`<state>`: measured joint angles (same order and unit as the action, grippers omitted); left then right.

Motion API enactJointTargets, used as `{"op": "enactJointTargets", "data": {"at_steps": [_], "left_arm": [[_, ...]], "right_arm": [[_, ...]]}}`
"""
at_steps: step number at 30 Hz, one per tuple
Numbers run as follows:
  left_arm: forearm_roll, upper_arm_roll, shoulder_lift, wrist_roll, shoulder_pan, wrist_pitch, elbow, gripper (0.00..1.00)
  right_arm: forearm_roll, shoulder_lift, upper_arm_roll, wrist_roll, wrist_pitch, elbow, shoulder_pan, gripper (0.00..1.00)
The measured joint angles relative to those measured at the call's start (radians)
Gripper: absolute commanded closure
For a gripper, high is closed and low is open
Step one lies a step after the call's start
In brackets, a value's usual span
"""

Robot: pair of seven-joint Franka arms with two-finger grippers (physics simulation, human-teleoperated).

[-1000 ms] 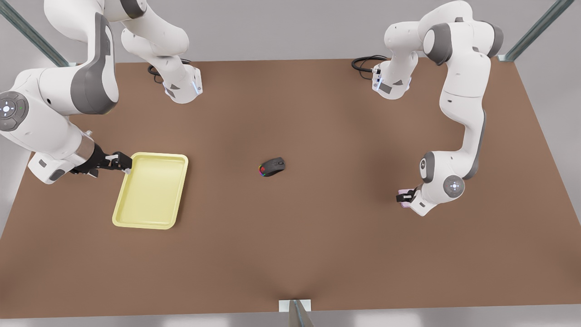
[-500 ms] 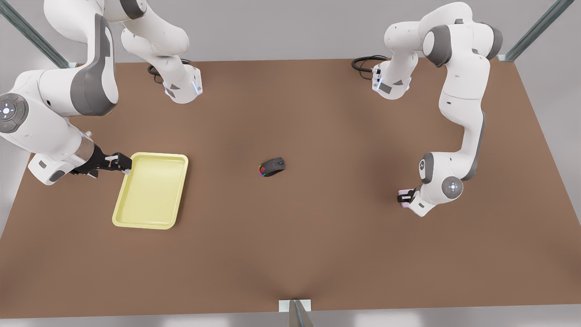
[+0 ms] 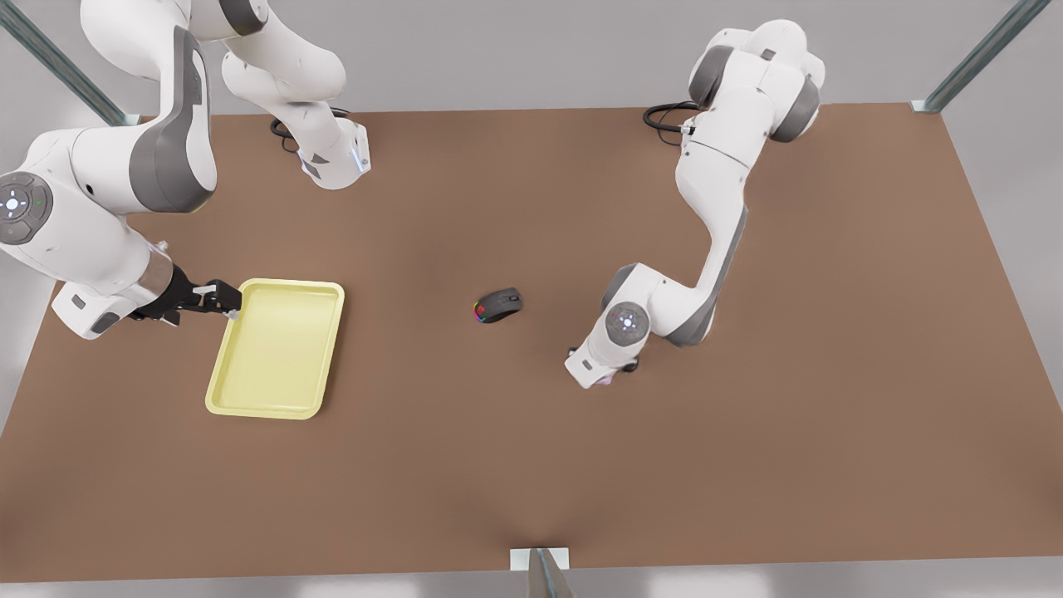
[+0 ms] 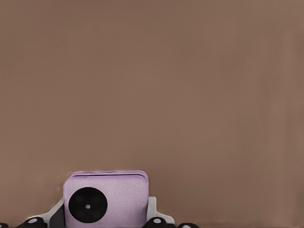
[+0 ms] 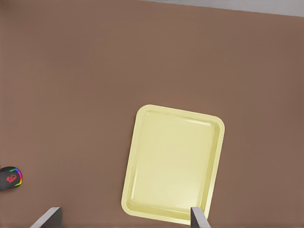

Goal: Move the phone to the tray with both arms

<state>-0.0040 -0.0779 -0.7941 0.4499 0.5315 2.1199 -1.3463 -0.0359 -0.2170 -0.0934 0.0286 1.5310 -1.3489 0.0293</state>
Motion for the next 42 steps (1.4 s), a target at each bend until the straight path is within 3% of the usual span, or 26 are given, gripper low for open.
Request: {"op": "enactJointTargets", "data": {"at_steps": [3,6,18,19,20,25,28,31,32,34,36,42], "left_arm": [[-0.018,0.008,-0.124,0.123,0.095,-0.041,0.223,0.37],[-0.032,0.028,-0.204,0.231,0.141,-0.053,0.342,0.37],[-0.04,0.006,-0.341,0.412,0.202,0.113,0.385,0.34],[-0.04,-0.005,-0.347,0.41,0.202,0.128,0.387,0.11],[-0.042,-0.013,-0.35,0.407,0.202,0.141,0.388,0.0],[-0.048,-0.024,-0.326,0.399,0.196,0.162,0.387,0.0],[-0.041,-0.014,-0.071,0.389,0.077,-0.017,0.381,0.0],[0.009,-0.009,0.177,0.328,-0.16,-0.292,0.375,0.0],[0.026,-0.009,0.275,0.298,-0.231,-0.367,0.29,0.0],[0.036,0.033,0.517,0.227,-0.289,-0.423,-0.039,0.0],[0.016,0.049,0.592,0.163,-0.306,-0.472,-0.14,0.0],[-0.073,0.03,0.609,0.007,-0.295,-0.609,-0.045,0.0]], "right_arm": [[0.0,-0.006,0.0,0.0,0.0,0.001,0.001,0.0],[0.0,-0.008,0.001,0.0,0.0,0.002,0.002,0.0],[-0.001,-0.018,0.002,0.0,0.005,0.002,0.004,0.0],[-0.001,-0.019,0.002,0.0,0.006,0.002,0.004,0.0],[-0.001,-0.02,0.002,-0.001,0.006,0.002,0.005,0.0],[-0.002,-0.02,0.002,-0.001,0.008,0.002,0.005,0.0],[-0.002,-0.02,-0.002,-0.001,0.009,0.002,0.001,0.0],[-0.002,-0.045,-0.029,-0.001,0.023,0.005,-0.029,0.0],[-0.002,-0.074,-0.065,0.0,0.035,0.013,-0.044,0.0],[-0.003,-0.135,-0.136,0.0,0.054,0.023,-0.077,0.0],[-0.005,-0.191,-0.166,-0.002,0.078,0.034,-0.136,0.0],[-0.061,-0.378,-0.186,-0.125,0.214,0.042,-0.267,0.0]]}}
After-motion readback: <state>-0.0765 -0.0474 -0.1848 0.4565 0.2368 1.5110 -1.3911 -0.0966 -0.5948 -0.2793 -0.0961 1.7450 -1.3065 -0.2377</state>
